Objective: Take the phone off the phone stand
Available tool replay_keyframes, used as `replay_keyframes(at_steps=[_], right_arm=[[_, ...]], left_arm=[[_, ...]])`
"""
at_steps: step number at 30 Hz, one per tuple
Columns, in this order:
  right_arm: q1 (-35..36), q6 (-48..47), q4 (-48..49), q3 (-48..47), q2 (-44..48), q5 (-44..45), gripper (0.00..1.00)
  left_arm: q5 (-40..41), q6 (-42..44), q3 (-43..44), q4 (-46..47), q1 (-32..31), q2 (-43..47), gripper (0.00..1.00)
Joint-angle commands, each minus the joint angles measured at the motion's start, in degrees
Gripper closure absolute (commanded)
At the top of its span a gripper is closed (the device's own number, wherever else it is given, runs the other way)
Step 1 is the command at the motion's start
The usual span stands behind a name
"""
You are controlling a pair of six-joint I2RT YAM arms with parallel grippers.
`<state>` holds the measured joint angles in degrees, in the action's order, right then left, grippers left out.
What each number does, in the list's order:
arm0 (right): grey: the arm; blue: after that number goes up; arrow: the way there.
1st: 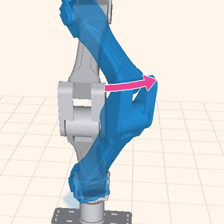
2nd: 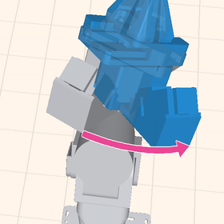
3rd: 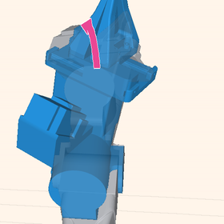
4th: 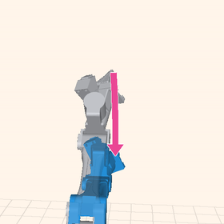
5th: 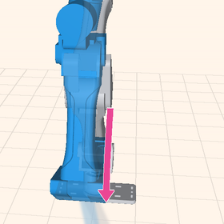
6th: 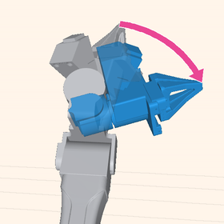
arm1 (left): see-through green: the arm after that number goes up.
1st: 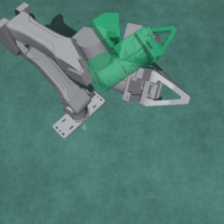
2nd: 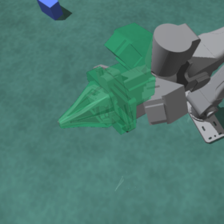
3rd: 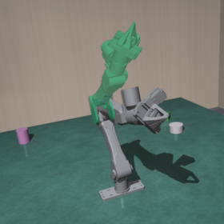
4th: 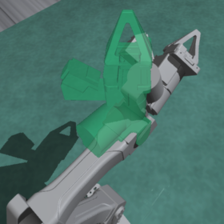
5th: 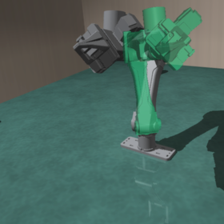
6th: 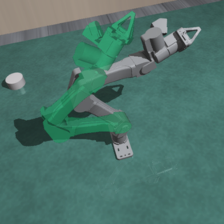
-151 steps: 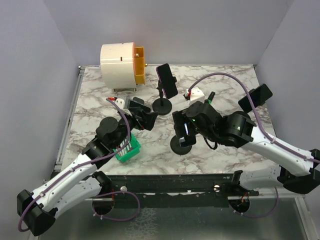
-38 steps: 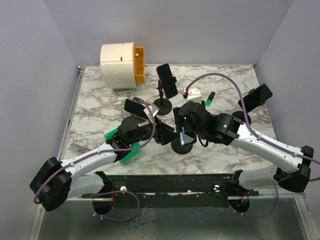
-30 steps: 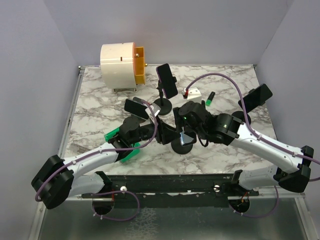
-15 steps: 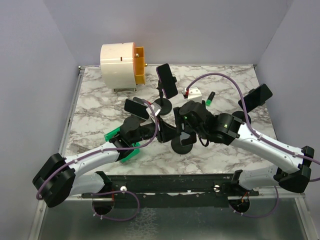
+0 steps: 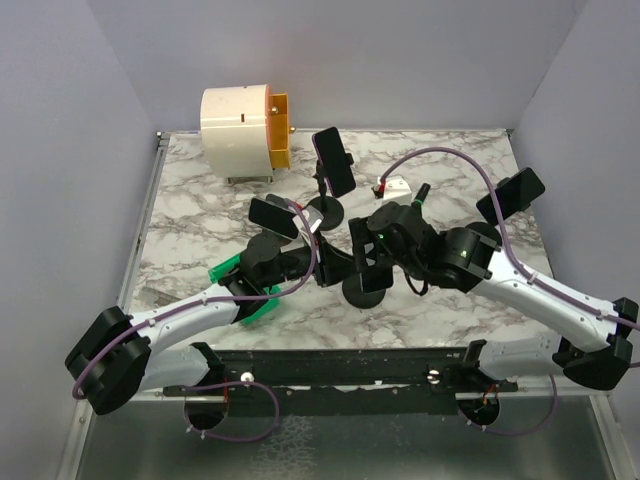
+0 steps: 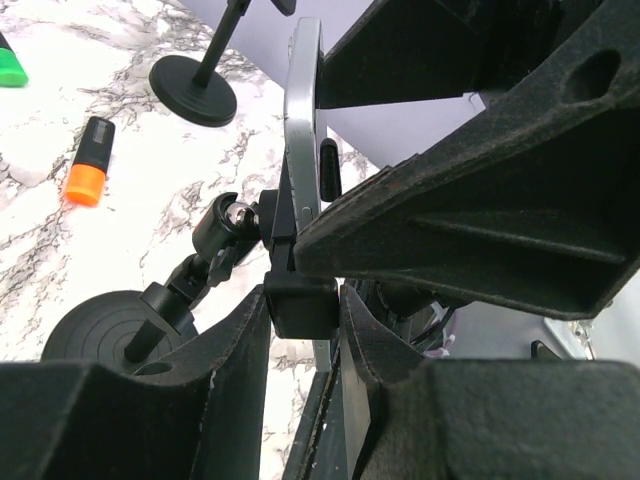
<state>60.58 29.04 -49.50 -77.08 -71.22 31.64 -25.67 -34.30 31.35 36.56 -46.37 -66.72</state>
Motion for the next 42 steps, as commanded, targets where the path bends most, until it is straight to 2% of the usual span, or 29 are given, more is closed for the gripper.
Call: replay_keyframes(at_steps=[1,7,15,21,30,42], right_arm=[[-0.2,0.25,-4.37,-1.67,1.96,-0.46,0.0],[-0.24,0.71,-7.06,-3.11,0.13,0.92,0.03],[-0.2,0.93,-1.47,-2.41,0.01,1.72,0.07],[-0.2,0.55,2.56,-1.07,0.02,1.09,0.06],[-1.2,0.63,2.7,0.05,-0.85,-0.02,0.04],[-1.25,-0.5,1.65,-0.18,-2.31,-0.31,0.13]], left_arm=[[0.91,-0.28,-0.66,3.08,-0.28,0.05,1.0],[2.46,-2.86,-0.64,3.06,-0.28,-0.29,1.0],[2.49,-3.97,-1.15,3.08,-0.36,-0.21,1.0],[2.75,-3.84,-1.96,3.08,-0.32,0.53,1.0],[3.06,-3.84,-2.48,3.08,-0.35,1.03,1.0],[3.07,-4.09,-2.45,3.04,-0.34,1.49,1.0]])
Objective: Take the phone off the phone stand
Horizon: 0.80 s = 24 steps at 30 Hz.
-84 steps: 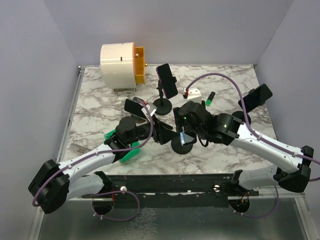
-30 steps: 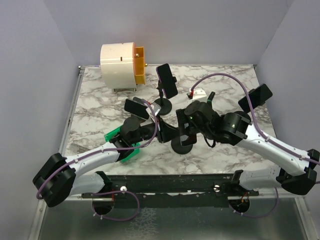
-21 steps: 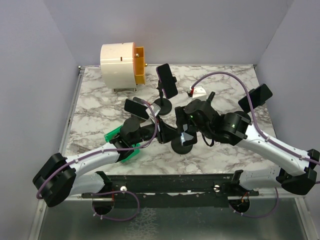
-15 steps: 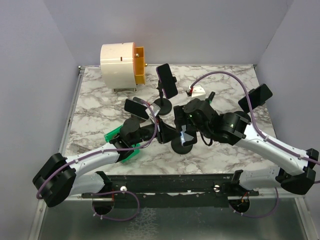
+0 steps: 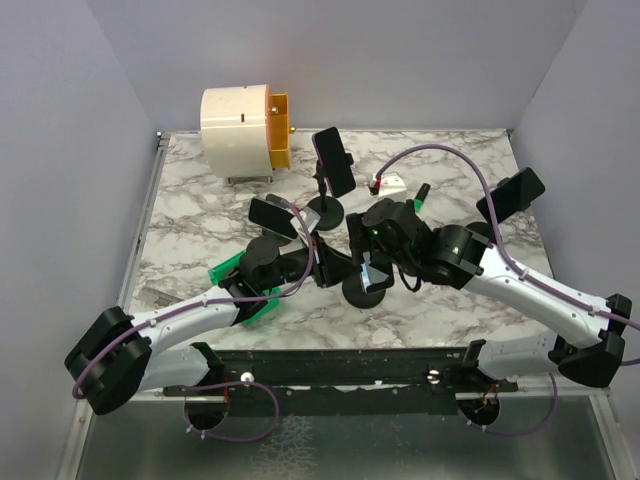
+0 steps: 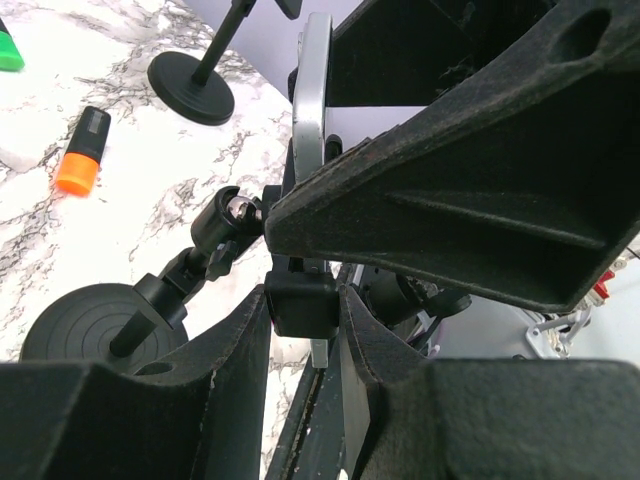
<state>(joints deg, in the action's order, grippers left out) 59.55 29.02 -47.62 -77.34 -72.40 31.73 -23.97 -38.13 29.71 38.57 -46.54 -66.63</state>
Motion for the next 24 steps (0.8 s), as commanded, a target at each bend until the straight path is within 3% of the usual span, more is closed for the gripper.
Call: replay_keyframes(at_steps=[1,10,14,21,24], right_arm=[[-0.22,-0.6,-0.13,0.09,-1.27,-0.54,0.14],[-0.23,-0.8,-0.2,0.35,-1.67,-0.9,0.15],[-0.25,-1.06,-0.37,0.35,-1.78,-0.85,0.21],[-0.23,-1.42,-0.29,0.36,-1.29,-1.05,0.46],[-0.22,-1.42,-0.21,0.55,-0.78,-1.12,0.54]], left_arm=[[1.37,-0.28,-0.8,1.07,-0.21,1.48,1.0],[1.38,-0.19,-1.12,0.99,-0.13,1.85,1.0],[1.54,-0.34,-1.14,0.99,-0.14,1.86,1.0],[1.65,-0.48,-1.74,0.98,-0.21,2.63,0.62],[1.72,-0.2,-2.14,1.04,-0.21,3.37,0.58]])
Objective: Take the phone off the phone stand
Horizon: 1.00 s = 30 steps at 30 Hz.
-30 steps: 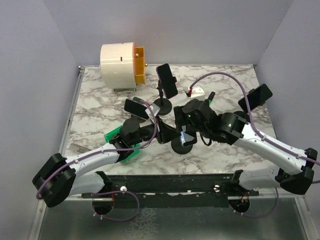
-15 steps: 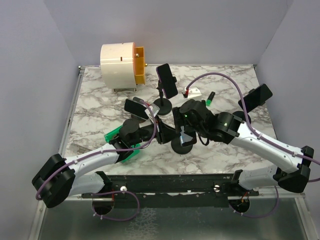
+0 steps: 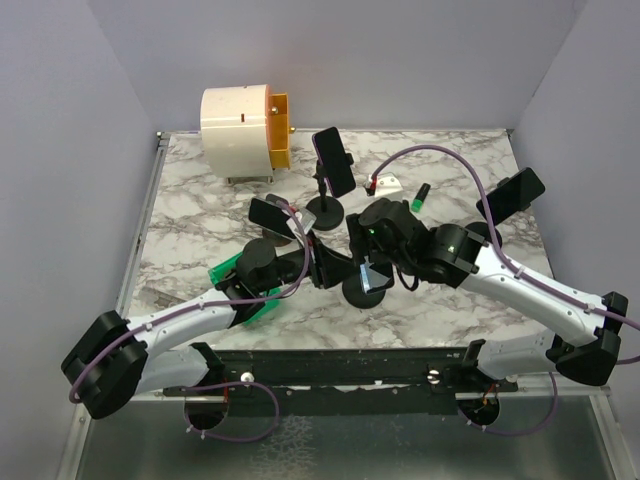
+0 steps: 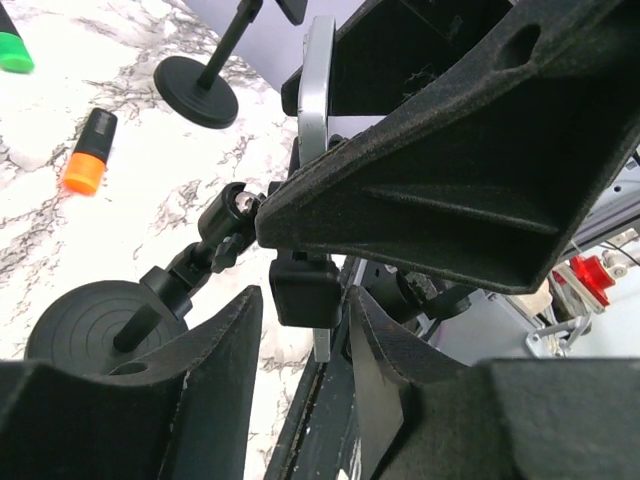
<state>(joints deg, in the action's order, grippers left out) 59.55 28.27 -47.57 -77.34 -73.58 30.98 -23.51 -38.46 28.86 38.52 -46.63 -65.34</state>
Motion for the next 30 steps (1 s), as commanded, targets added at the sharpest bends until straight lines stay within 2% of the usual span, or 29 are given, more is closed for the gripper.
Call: replay_keyframes(at_steps=[1,30], right_arm=[[-0.23,-0.68,-0.19,0.74,0.57,-0.39,0.55],[-0.22,-0.06,0.94,1.58,0.42,-1.28,0.55]], left_arm=[[1.27,0.21,-1.47,1.1,-0.11,2.31,0.58],[-0.78,-0.15,1.8,2.08,-0.43,-1.88,0.56]])
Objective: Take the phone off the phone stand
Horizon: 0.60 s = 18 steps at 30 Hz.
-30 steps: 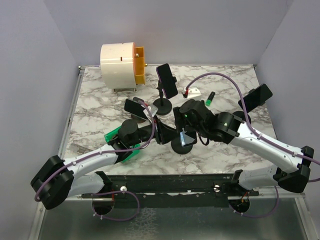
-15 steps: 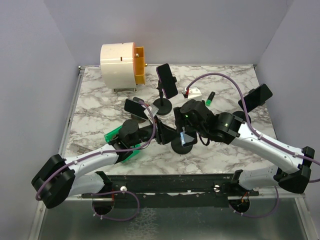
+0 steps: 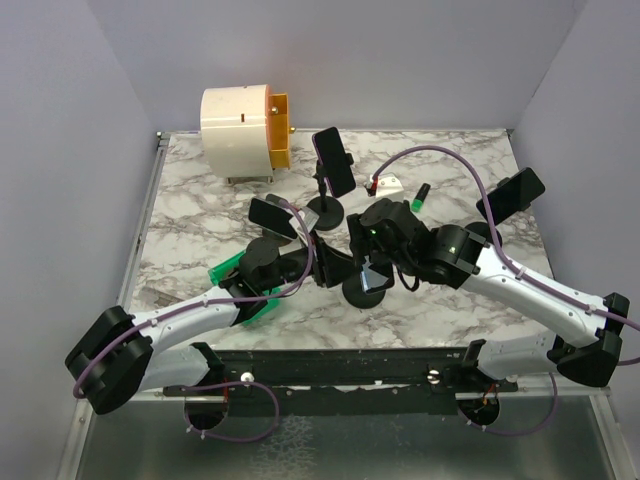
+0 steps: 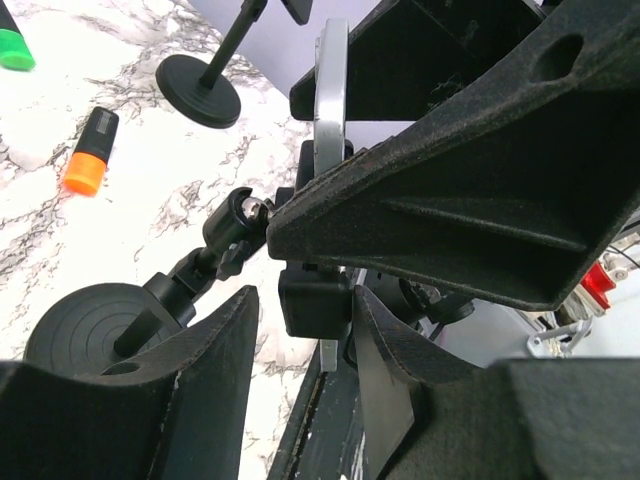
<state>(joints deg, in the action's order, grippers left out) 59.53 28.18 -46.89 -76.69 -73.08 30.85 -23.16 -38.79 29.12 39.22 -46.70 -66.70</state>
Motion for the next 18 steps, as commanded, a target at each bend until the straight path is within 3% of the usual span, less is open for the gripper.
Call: replay_keyframes(at_steps=[1,5,12,15,18], right_arm=[[-0.21,0.03,0.25,0.92,-0.13,-1.14,0.55],[-0.2,0.03,0.14,0.75,-0.34,-1.23,0.55],[-0.22,0.52,-0.33,0.84,-0.38,-0.7,0.6],[-0.23,1.17,-0.65,1.59,0.26,0.11,0.66],[-0.2,1.94,-0.49,3.46,1.49,0.8,0.79]], left_arm=[[-1.15,0.35,1.59,1.38,-0.45,-0.54,0.56],[-1.11,0.7,1.62,1.37,-0.46,-0.54,0.59],[0.38,1.52,0.02,1.38,-0.53,0.46,0.98],[2.53,0.6,-2.01,1.89,-0.51,1.57,1.0],[4.45,-0.16,-3.81,2.94,-0.52,2.85,1.0]])
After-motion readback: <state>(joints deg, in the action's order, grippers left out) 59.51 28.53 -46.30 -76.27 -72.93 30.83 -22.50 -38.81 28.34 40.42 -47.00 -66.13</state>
